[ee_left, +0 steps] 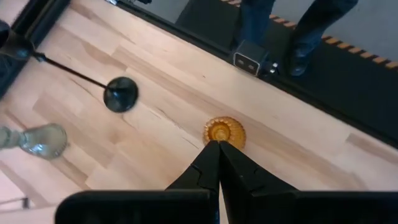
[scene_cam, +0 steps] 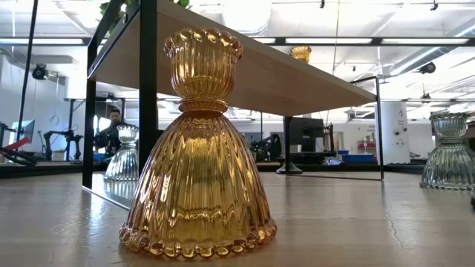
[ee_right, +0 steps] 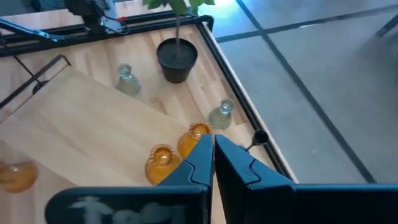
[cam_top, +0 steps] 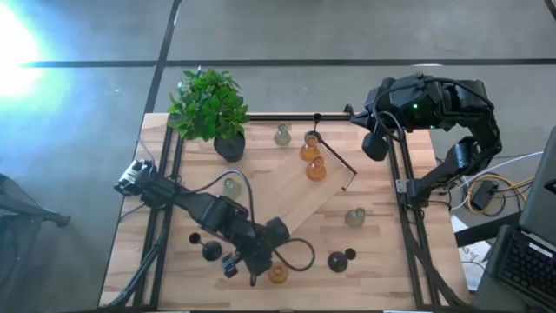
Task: Pick & Place candle stick holders
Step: Put the yellow glass candle holder on the shelf
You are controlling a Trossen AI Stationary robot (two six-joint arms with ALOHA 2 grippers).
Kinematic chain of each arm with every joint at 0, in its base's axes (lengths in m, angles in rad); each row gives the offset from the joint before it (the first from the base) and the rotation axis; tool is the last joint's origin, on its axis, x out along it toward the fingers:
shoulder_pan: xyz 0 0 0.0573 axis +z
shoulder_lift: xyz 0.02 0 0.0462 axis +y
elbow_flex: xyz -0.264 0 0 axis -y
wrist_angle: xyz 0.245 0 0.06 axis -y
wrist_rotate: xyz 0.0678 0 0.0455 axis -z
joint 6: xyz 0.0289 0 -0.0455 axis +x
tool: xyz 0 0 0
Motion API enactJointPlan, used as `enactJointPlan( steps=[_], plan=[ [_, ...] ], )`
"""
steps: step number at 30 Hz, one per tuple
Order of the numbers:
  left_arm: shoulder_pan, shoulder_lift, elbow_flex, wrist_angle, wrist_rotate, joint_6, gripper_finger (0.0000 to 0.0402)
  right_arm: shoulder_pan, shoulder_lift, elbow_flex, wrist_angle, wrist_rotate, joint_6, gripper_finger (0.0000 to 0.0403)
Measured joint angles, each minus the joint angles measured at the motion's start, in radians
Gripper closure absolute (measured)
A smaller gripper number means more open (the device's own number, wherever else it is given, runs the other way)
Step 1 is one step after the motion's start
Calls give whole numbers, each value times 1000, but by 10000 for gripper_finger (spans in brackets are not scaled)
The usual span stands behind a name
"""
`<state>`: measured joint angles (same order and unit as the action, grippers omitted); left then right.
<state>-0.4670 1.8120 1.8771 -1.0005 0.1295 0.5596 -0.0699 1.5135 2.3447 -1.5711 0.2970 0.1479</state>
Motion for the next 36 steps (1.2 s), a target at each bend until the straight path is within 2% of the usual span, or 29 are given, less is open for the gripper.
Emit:
enactJointPlan(
  steps=[9,20,28,36],
  plan=[
    [-1,8,-46,75,-12,20,386,-53,5,-2,0,2,-35,394],
    [-20,10,-189,295,34,11,301,-112,28,-5,0,-3,-74,394],
    [-42,11,-240,320,-44,26,253,-130,51,-5,0,-10,-96,394],
    [-58,10,-269,335,-69,18,222,-129,42,-5,0,-10,-72,394]
  ],
)
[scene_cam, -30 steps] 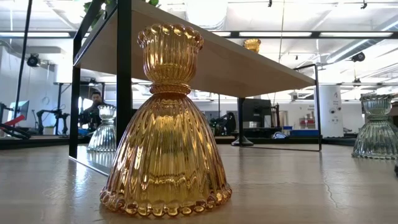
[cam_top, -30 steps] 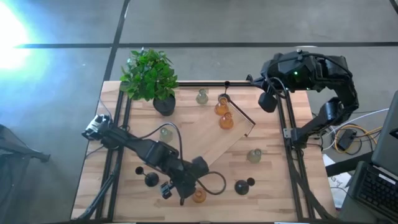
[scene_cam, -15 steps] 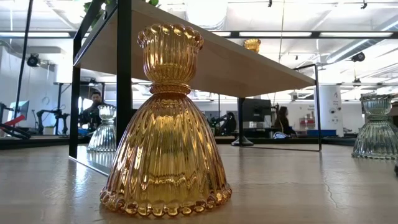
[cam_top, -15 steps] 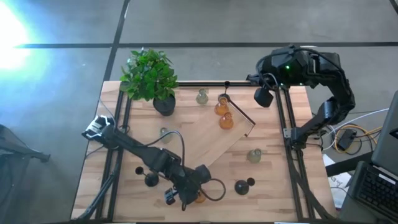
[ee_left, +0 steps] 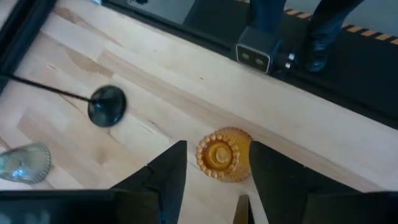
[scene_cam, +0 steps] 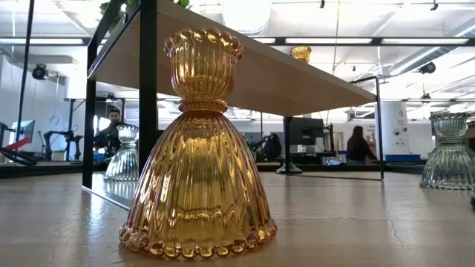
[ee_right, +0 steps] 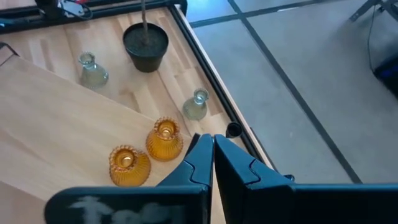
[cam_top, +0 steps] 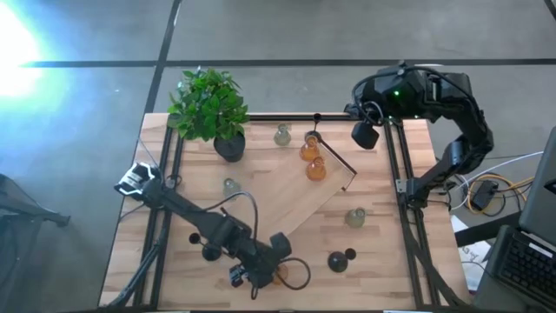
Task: Pick & Place candle stick holders
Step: Put the yellow glass candle holder on the shelf
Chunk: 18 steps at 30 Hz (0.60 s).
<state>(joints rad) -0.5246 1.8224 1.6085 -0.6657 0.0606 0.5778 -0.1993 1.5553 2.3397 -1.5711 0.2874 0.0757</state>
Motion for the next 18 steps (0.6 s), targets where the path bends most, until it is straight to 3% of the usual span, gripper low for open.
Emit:
enactJointPlan(
  steps=[18],
  plan=[
    [-35,2,-141,134,-3,105,220,0,-15,1,0,0,3,394]
  ],
)
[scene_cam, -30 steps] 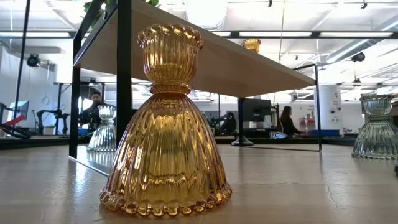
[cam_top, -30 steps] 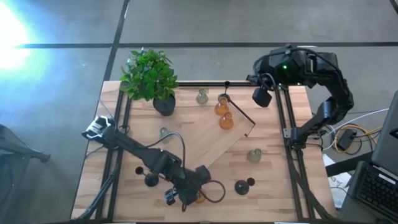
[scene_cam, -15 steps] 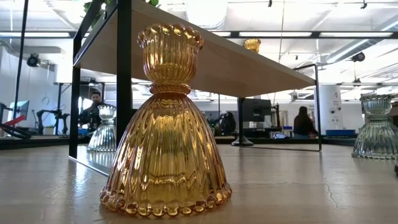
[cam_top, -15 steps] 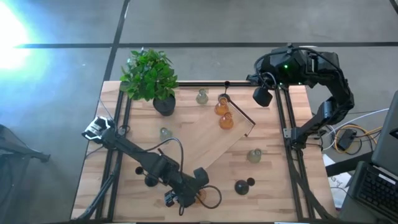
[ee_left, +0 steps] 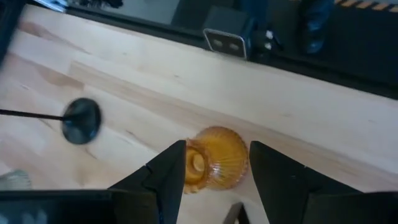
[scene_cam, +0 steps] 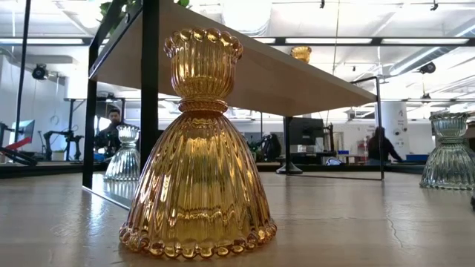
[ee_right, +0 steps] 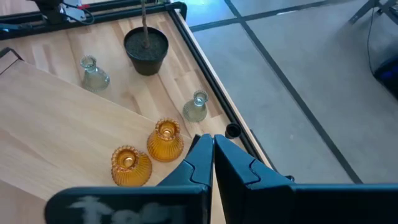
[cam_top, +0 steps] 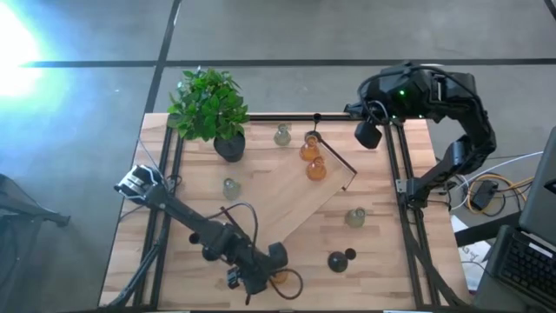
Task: Pick & Place candle stick holders
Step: Put the yellow glass candle holder on the shelf
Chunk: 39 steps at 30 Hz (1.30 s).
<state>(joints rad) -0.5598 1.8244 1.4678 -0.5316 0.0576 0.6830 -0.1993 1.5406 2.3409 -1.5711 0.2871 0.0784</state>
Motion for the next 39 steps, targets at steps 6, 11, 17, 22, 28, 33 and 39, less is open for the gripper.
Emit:
enactJointPlan(
  steps=[6,11,17,22,28,33,39],
  plan=[
    [-18,-1,-11,53,-5,5,220,0,-5,0,0,0,13,394],
    [-18,-1,-16,61,-8,36,220,0,-10,0,0,0,19,394],
    [-22,14,-16,74,-8,84,220,0,-10,0,0,0,19,394],
    [-24,29,-16,90,-39,83,220,0,-10,0,0,0,19,394],
    [-26,50,-16,96,-75,81,220,0,-10,0,0,0,18,394],
    [-29,75,-16,79,-110,74,227,0,-10,0,0,0,19,394],
    [-29,90,-16,80,-164,73,237,0,-11,0,0,-3,26,394]
  ],
)
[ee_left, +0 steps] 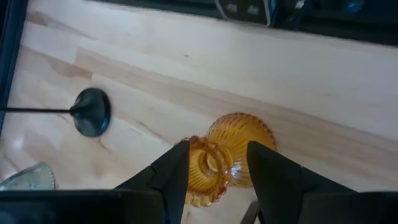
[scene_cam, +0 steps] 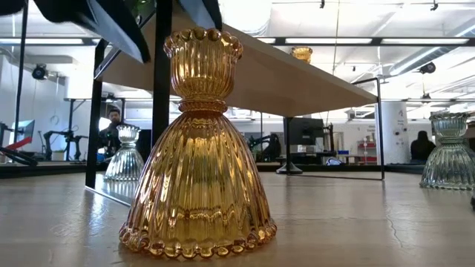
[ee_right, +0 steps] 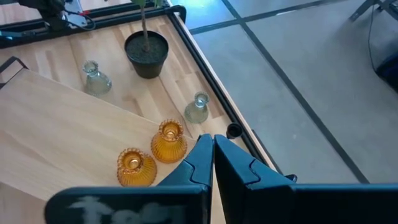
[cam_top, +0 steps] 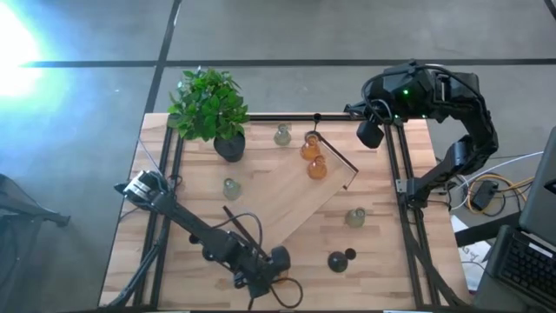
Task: Pick & Place candle stick holders
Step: Put the yellow glass candle holder on the shelf
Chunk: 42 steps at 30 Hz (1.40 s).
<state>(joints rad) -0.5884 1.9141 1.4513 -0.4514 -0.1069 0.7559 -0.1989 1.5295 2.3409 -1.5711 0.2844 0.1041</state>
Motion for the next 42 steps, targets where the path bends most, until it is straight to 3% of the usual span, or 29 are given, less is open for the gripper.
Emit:
enactJointPlan(
  steps=[7,24,36,42],
  plan=[
    [-1,4,0,-2,-34,-30,239,0,-9,0,0,-13,20,394],
    [-3,5,-1,-30,-11,-114,242,0,-53,0,0,-34,66,394],
    [-3,15,-1,17,-7,-114,337,0,-74,0,0,-50,81,394],
    [-3,32,-3,44,-7,-134,350,0,-74,0,0,-55,81,394]
  ],
)
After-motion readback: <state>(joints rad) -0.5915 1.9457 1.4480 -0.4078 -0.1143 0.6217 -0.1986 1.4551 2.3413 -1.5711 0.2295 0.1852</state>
